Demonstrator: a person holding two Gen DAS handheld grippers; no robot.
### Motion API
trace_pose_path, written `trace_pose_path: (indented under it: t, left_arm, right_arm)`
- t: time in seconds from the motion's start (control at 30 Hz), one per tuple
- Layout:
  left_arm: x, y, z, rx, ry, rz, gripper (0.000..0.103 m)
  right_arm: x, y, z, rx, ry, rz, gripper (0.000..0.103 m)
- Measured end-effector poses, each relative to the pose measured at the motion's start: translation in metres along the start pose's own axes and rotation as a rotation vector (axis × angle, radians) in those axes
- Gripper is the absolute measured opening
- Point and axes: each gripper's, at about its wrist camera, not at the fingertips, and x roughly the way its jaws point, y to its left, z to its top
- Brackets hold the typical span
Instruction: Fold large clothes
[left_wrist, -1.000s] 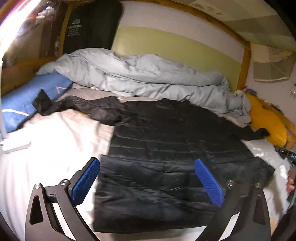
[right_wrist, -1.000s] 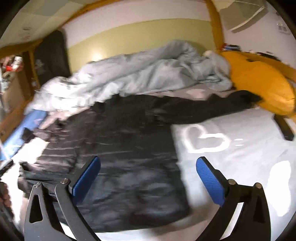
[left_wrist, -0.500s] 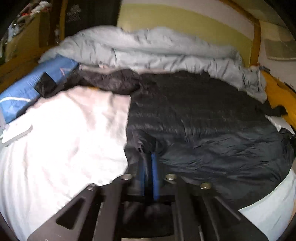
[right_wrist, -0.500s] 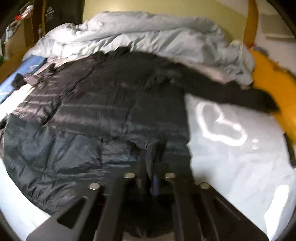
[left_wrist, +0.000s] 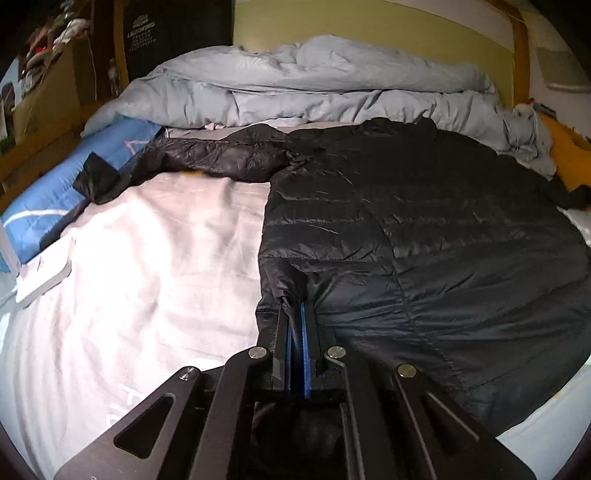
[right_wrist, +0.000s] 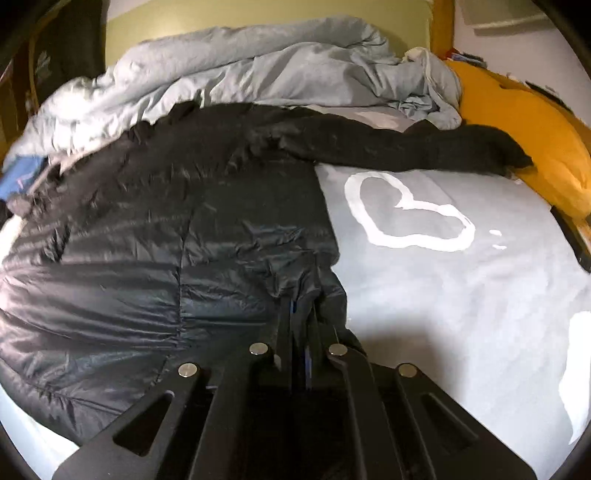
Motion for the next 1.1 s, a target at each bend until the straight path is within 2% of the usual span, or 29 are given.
trace_pose_path:
  t: [0.07, 0.1, 0.17, 0.2, 0.27, 0.3, 0.33, 0.4, 0.43, 0.5, 0.53, 0.57, 0.63, 0.7, 0.77, 0.83, 0.9, 1.03, 1.1]
  left_arm:
    - [0.004, 0.000, -0.003, 0.009, 0.032, 0.001, 0.008]
    - [0.003, -0.002, -0.004, 0.016, 0.026, 0.002, 0.008]
    - [-0.012, -0.010, -0.006, 0.067, -0.042, 0.020, 0.008]
    - [-0.024, -0.015, -0.007, 0.091, -0.087, 0.034, 0.011]
    - [-0.048, -0.022, -0.006, 0.100, -0.163, 0.077, 0.037]
    - [-0.063, -0.022, -0.004, 0.079, -0.204, 0.092, 0.070]
    - [-0.074, -0.023, -0.003, 0.062, -0.243, 0.102, 0.086]
    - [-0.097, -0.026, -0.003, 0.045, -0.318, 0.100, 0.086]
    - [-0.103, -0.027, 0.000, 0.047, -0.324, 0.079, 0.087]
    - [-0.112, -0.032, -0.001, 0.056, -0.328, 0.042, 0.087]
    - [-0.116, -0.038, -0.003, 0.070, -0.326, 0.021, 0.087]
    - [-0.116, -0.043, -0.005, 0.089, -0.308, -0.004, 0.087]
    - [-0.108, -0.055, -0.007, 0.121, -0.241, -0.059, 0.088]
    - [-0.088, -0.064, -0.011, 0.138, -0.131, -0.116, 0.088]
    - [-0.069, -0.067, -0.016, 0.123, -0.043, -0.111, 0.088]
    - [-0.050, -0.064, -0.021, 0.086, 0.032, -0.091, 0.088]
    - [-0.035, -0.055, -0.025, 0.028, 0.085, -0.099, 0.088]
    - [-0.020, -0.045, -0.034, 0.008, 0.110, -0.061, 0.092]
    - [-0.019, -0.044, -0.035, 0.004, 0.109, -0.056, 0.092]
  right_arm:
    - [-0.005, 0.001, 0.000, -0.006, -0.006, -0.010, 0.004]
    - [-0.006, -0.001, 0.001, 0.003, -0.006, -0.008, 0.007]
    - [-0.007, -0.008, 0.002, 0.045, 0.013, -0.010, 0.014]
    - [-0.009, -0.012, 0.002, 0.073, 0.028, -0.016, 0.018]
    - [-0.022, -0.019, 0.003, 0.124, 0.027, -0.014, 0.025]
    - [-0.030, -0.020, 0.004, 0.127, 0.005, -0.023, 0.034]
    - [-0.042, -0.019, 0.005, 0.115, -0.031, -0.041, 0.041]
    - [-0.070, -0.013, 0.006, 0.084, -0.120, -0.073, 0.068]
    - [-0.085, -0.010, 0.006, 0.073, -0.169, -0.065, 0.074]
    - [-0.103, -0.002, 0.005, 0.058, -0.216, -0.011, 0.079]
    - [-0.109, 0.003, 0.005, 0.048, -0.222, 0.028, 0.081]
    - [-0.113, 0.009, 0.002, 0.037, -0.220, 0.067, 0.088]
    - [-0.113, 0.021, -0.003, 0.011, -0.180, 0.143, 0.099]
    - [-0.105, 0.033, -0.010, -0.012, -0.114, 0.202, 0.100]
    - [-0.089, 0.045, -0.018, -0.042, -0.028, 0.222, 0.100]
    - [-0.067, 0.051, -0.024, -0.073, 0.044, 0.169, 0.100]
    - [-0.051, 0.050, -0.030, -0.079, 0.077, 0.130, 0.101]
    - [-0.028, 0.038, -0.035, -0.041, 0.104, 0.167, 0.103]
    - [-0.022, 0.039, -0.033, -0.061, 0.100, 0.151, 0.103]
